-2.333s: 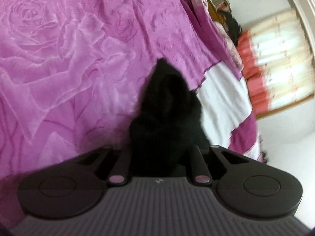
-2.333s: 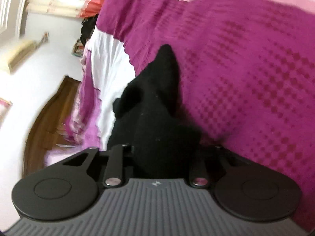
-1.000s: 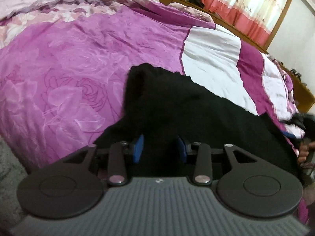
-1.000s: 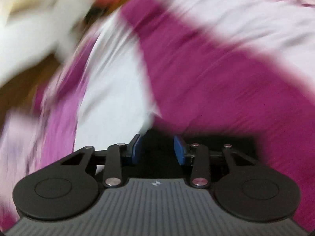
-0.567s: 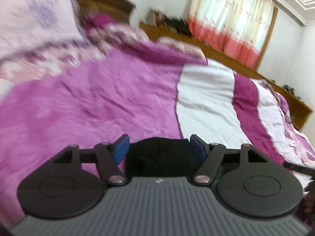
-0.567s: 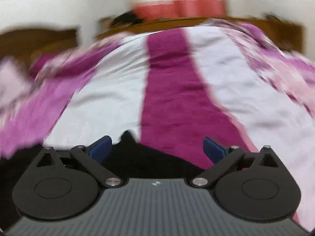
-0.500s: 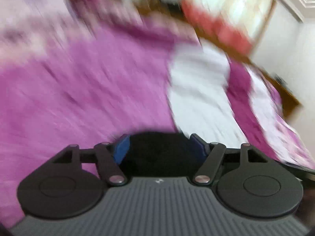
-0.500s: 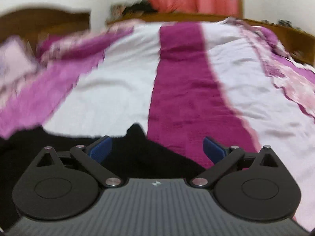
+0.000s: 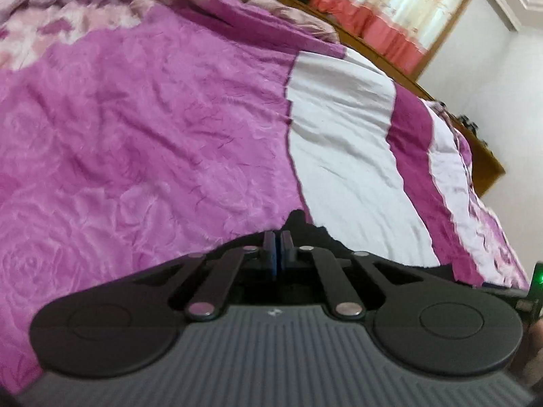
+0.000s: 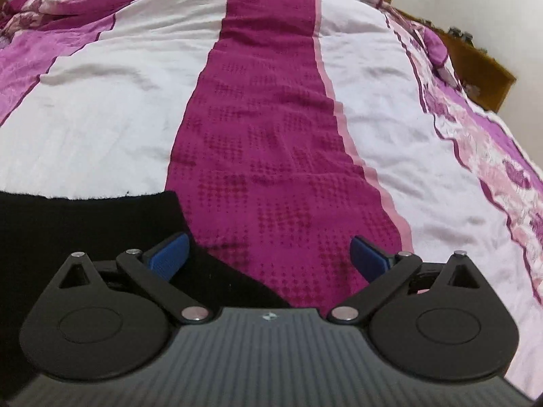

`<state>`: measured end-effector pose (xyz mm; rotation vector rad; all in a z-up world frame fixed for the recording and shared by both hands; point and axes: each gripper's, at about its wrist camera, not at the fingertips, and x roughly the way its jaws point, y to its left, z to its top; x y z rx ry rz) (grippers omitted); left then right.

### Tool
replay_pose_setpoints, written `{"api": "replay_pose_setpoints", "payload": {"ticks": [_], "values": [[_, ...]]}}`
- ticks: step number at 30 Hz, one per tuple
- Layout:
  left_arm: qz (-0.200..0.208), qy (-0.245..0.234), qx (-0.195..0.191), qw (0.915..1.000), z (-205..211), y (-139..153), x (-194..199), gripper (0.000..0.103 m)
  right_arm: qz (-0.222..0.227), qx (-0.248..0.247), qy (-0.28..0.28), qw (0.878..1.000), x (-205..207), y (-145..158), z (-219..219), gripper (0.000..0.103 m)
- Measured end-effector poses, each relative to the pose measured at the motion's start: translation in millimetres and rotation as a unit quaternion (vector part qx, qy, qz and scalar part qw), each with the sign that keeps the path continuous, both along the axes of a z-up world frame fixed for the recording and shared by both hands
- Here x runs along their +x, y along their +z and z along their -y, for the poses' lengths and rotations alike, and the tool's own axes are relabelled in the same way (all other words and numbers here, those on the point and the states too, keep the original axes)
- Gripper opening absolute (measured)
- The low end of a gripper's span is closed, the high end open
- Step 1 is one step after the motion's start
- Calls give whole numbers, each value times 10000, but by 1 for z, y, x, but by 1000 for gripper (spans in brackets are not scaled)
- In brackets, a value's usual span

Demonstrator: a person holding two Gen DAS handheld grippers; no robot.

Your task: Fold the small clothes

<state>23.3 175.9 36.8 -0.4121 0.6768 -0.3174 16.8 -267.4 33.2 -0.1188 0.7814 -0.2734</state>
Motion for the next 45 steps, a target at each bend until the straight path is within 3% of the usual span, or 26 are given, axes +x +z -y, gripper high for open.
{"api": "replay_pose_setpoints", "payload": {"ticks": [2,4,5,8,12,14,19,20,22,24,28,32,35,37,38,40,42,45], "values": [[46,-92,520,9986,11,-2,2,8,-42,14,-23,10000,-2,3,1,103],[-69,78,1577,9874,24,-11,8,7,-57,-36,-57,10000,2,-1,5,103],[-123,240,1860,9822,24,-13,7,6,-32,-73,-79,9999,-1,-1,4,103],[-244,1073,1722,9789,7,1,-18,9,203,-367,-47,9991,-27,1,0,103],[39,1365,2541,9575,13,20,-62,9,485,-710,113,9962,-75,-2,0,103],[85,1328,2586,9568,17,30,-77,9,492,-723,14,9962,-93,-6,5,103],[270,1199,2406,9628,29,47,-114,10,421,-128,-694,9966,-122,1,33,103],[293,1106,2400,9640,35,47,-116,13,385,-61,-816,9959,-126,3,38,103],[415,859,2458,9646,48,50,-124,42,380,185,-969,9944,-136,4,50,103],[648,643,2547,9627,63,54,-135,53,518,708,-1097,9901,-148,3,64,103],[789,164,2577,9629,93,61,-151,53,1059,2130,-1320,9623,-175,-10,98,103],[904,-245,2675,9590,131,61,-158,53,1360,2906,-1084,9409,-186,-14,119,103],[1040,-745,2581,9576,168,59,-165,53,1577,4141,-781,8931,-185,-22,144,103],[1114,-1090,2626,9522,200,52,-169,67,1670,4635,-790,8666,-181,-29,157,103],[1118,-1247,2711,9479,217,46,-171,69,1691,4828,-733,8561,-178,-32,162,103],[1064,-1594,2938,9365,255,34,-173,69,1570,5032,-467,8485,-166,-32,167,103],[1157,-1915,3127,9231,288,24,-180,69,1345,5038,-162,8531,-153,-32,168,103],[1509,-2306,3536,8939,327,14,-196,70,1217,5117,198,8503,-141,-33,172,103]]}}
